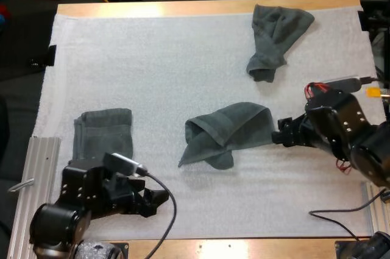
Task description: Pick towel from pile, fold and stack
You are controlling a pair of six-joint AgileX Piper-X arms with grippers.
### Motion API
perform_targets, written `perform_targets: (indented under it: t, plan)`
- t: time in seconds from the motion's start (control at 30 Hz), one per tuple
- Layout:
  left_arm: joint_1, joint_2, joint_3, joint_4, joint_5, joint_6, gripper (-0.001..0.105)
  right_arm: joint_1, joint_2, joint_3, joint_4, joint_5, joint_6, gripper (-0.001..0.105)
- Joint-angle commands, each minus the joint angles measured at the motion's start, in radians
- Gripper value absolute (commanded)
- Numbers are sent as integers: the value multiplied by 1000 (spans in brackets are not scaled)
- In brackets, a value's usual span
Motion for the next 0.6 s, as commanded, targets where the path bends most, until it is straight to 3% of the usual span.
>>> perform_targets:
  t: [0.0, 0.27, 0.33, 0.57]
  plan:
    - [-24, 10, -6, -6, -42, 18, 69, -2, 0, 19, -5, -26, 10, 73]
    - [-155, 35, -6, -59, -122, 16, 69, -16, 31, 132, -80, -83, 63, 73]
    - [-173, 35, -9, -57, -163, 16, 69, -58, 40, 158, -102, -143, 78, 73]
    - [-175, 35, -9, -57, -168, 16, 69, -226, 43, 252, -181, -303, 80, 73]
